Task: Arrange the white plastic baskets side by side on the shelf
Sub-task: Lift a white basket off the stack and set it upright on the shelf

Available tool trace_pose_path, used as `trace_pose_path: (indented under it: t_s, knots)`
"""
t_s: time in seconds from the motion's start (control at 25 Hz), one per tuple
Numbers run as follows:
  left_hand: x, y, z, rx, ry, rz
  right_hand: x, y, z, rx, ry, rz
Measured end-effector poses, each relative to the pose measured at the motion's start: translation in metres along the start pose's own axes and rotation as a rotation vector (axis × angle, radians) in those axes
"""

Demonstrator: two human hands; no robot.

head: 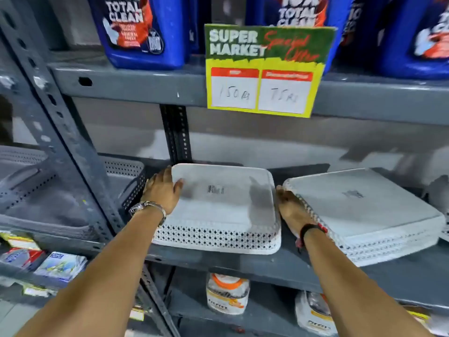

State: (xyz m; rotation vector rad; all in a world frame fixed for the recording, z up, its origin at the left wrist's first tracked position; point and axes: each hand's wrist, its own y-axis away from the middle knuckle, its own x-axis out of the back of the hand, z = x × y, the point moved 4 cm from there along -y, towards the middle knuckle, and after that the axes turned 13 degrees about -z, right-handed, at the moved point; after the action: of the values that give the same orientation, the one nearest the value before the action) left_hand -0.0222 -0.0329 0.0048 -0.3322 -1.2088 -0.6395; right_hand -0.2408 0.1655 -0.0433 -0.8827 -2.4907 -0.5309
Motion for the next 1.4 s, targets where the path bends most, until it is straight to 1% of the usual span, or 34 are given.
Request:
trace_pose_path:
  t_s: [0.08,0.12,0.2,0.28,0.36,0.44,0.48,0.52,0.56,0.64,0.72,0.76,0.8,0.84,0.88,0.92,0.96,1.0,1.04,1.08,1.12,1.16,1.24,1.28,1.36,1.4]
  knots:
    - [-0.003,-0.022,-0.015,0.127,0.102,-0.073,-0.002,-0.014,0.000,-0.145,-0.001,0.016]
    - [-0.009,-0.034,-0.023,0.194,0.137,-0.111,-0.003,-0.021,0.003,-0.187,-0.003,0.018]
    - [-0.018,-0.050,-0.035,0.293,0.211,-0.148,-0.005,-0.031,0.005,-0.214,-0.021,-0.010]
    - [-0.025,-0.057,-0.041,0.355,0.274,-0.168,-0.008,-0.036,0.004,-0.233,-0.058,-0.009]
    - [-0.025,-0.061,-0.041,0.404,0.357,-0.184,-0.011,-0.043,0.006,-0.237,-0.203,-0.017]
    - [-0.019,-0.059,-0.037,0.422,0.531,-0.174,-0.017,-0.043,0.001,-0.225,-0.334,-0.040]
    - [-0.015,-0.059,-0.035,0.427,0.650,-0.153,-0.019,-0.045,0.000,-0.190,-0.371,-0.042]
    - [-0.008,-0.058,-0.034,0.427,0.798,-0.099,-0.018,-0.047,-0.001,-0.144,-0.439,-0.021]
    - [0.001,-0.057,-0.030,0.424,0.917,-0.034,-0.013,-0.042,-0.011,-0.090,-0.495,0.032]
    - [0.029,-0.060,-0.025,0.399,0.995,0.153,0.004,-0.037,-0.026,-0.011,-0.675,0.119]
    - [0.053,-0.058,-0.020,0.386,1.037,0.273,0.029,-0.034,-0.041,0.043,-0.808,0.175]
    - [0.054,-0.067,-0.028,0.388,1.019,0.288,0.040,-0.037,-0.044,0.078,-0.843,0.201]
    - [0.040,-0.090,-0.053,0.395,0.961,0.246,0.049,-0.038,-0.045,0.108,-0.852,0.208]
    - [0.012,-0.129,-0.083,0.379,0.899,0.171,0.055,-0.038,-0.043,0.101,-0.847,0.183]
    - [-0.013,-0.157,-0.105,0.375,0.846,0.073,0.058,-0.037,-0.038,0.065,-0.812,0.140]
    - [-0.026,-0.168,-0.111,0.397,0.858,-0.007,0.058,-0.034,-0.033,0.028,-0.793,0.091]
    - [-0.022,-0.160,-0.108,0.382,0.795,-0.043,0.057,-0.032,-0.026,-0.007,-0.751,0.049]
    - [-0.010,-0.137,-0.095,0.349,0.713,-0.125,0.055,-0.029,-0.020,-0.047,-0.648,0.021]
    - [0.013,-0.092,-0.066,0.336,0.624,-0.185,0.052,-0.024,-0.016,-0.123,-0.471,-0.021]
    - [0.018,-0.066,-0.046,0.328,0.575,-0.229,0.048,-0.020,-0.011,-0.201,-0.270,-0.074]
    - [0.016,-0.054,-0.042,0.367,0.515,-0.258,0.043,-0.014,-0.010,-0.265,-0.094,-0.126]
    - [0.011,-0.052,-0.043,0.371,0.440,-0.257,0.038,-0.010,-0.005,-0.321,0.014,-0.193]
    - [0.001,-0.046,-0.047,0.436,0.339,-0.376,0.030,-0.002,0.000,-0.393,0.115,-0.336]
    - [0.000,-0.043,-0.048,0.438,0.298,-0.400,0.028,0.002,-0.001,-0.408,0.156,-0.398]
    - [-0.001,-0.042,-0.048,0.441,0.286,-0.405,0.029,0.007,-0.004,-0.420,0.281,-0.461]
    - [0.000,-0.040,-0.047,0.430,0.269,-0.374,0.029,0.010,-0.005,-0.421,0.337,-0.473]
